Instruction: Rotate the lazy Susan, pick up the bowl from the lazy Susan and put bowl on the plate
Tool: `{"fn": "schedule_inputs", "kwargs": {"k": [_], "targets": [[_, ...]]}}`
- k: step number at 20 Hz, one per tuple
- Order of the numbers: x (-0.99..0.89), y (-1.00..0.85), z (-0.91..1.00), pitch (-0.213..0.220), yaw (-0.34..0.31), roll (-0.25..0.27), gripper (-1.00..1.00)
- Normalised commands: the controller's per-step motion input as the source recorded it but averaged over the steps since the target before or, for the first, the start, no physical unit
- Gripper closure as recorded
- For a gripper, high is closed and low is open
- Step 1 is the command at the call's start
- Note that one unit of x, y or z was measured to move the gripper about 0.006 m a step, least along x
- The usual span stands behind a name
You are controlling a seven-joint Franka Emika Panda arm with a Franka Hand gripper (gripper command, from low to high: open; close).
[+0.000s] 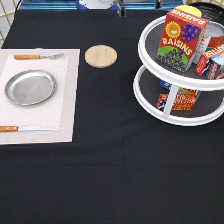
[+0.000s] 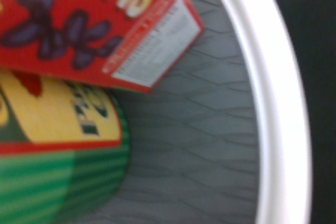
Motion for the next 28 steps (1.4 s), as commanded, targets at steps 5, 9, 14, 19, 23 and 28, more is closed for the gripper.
{"fn": "schedule_inputs", "kwargs": {"k": [5,9,14,19,23,28], "targets": [[0.01,-0.07,-0.19,-0.004,0.000,0.300,-1.00],[0.00,-0.03,-0.14,-0.057,0.000,0.304,-1.00],[0.00,-0.03,-0.22,-0.021,-0.042,0.257,-1.00],[-0.05,0.00,-0.43,0.000,-0.079,0.149,-1.00],[-0.22,0.00,-0.26,-0.010,-0.089,0.013,-1.00],[-0.39,0.00,-0.29,-0.021,-0.018,-0.009,-1.00]]}}
